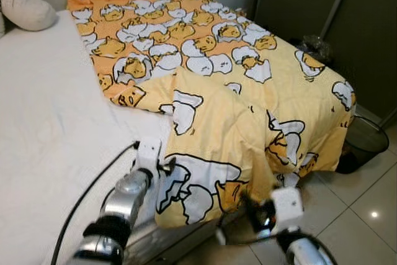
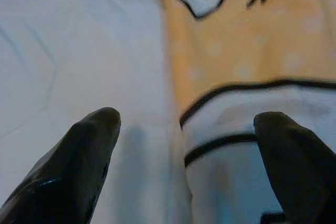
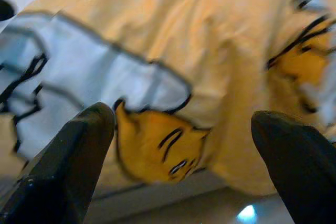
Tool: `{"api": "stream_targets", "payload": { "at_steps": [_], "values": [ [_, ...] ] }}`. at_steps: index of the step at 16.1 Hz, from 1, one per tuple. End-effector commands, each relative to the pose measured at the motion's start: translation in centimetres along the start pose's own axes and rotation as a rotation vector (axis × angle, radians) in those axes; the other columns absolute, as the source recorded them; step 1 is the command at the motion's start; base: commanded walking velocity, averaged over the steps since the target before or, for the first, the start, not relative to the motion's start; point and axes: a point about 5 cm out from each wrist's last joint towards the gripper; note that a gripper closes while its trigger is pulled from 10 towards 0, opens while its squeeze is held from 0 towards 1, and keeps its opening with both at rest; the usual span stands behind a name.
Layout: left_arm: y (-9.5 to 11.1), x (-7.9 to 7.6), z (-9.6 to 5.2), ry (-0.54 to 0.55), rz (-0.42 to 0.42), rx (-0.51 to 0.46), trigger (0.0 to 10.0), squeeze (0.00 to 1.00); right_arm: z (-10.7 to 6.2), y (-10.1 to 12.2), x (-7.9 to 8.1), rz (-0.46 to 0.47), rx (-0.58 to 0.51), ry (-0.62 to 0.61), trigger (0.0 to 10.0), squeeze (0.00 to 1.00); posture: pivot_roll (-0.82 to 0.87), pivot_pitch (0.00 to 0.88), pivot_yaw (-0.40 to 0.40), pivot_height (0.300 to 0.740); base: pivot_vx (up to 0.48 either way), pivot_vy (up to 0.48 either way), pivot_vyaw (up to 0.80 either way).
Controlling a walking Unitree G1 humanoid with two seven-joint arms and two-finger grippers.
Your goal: Clean up the room
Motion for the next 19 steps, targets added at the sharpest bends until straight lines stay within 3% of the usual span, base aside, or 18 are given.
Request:
{"api": "stream_targets", "payload": {
  "at_steps": [1,2,7,10,15,19],
  "values": [
    [0.1,-0.2,-0.1,-0.005,0.026,-0.012,10.0,0.0,-0.1,-0.7,-0.2,0.039,0.048,-0.002,10.0,0.0,-0.08,0.035,0.014,0.74,0.0,0.0,0.0],
    [0.2,-0.2,-0.2,-0.009,-0.043,-0.032,10.0,0.0,-0.2,-0.9,-0.1,0.039,0.068,0.009,10.0,0.0,-0.08,0.037,0.011,0.74,0.0,0.0,0.0],
    [1.9,-0.7,-1.2,-0.081,-0.096,-0.15,10.0,0.0,-0.5,-2.1,0.7,0.025,0.154,0.116,10.0,0.0,-0.05,0.047,0.015,0.74,0.0,0.0,0.0],
    [1.1,-0.8,-1.1,-0.078,-0.052,-0.08,10.0,0.0,-0.2,-2.4,0.4,0.028,0.169,0.119,10.0,0.0,-0.04,0.048,0.025,0.74,0.0,0.0,0.0],
    [0.8,-0.6,-0.8,-0.073,-0.033,-0.047,10.0,0.0,0.3,-1.5,0.7,0.021,0.123,0.115,10.0,0.0,-0.04,0.058,0.025,0.74,0.0,0.0,0.0],
    [-0.7,-1.0,-0.5,-0.083,0.009,0.056,10.0,0.0,-0.1,-1.5,0.4,-0.055,0.129,0.131,10.0,0.0,-0.06,0.07,0.021,0.74,0.0,0.0,0.0]
  ]
}}
Point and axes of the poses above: a point about 5 cm out from each wrist's last joint towards the gripper, its own z axis pointing out of the wrist towards the gripper, its own y axis along the axis of the wrist's last joint, x = y × z, and after that the axes turned 11 degrees about z, right-handed
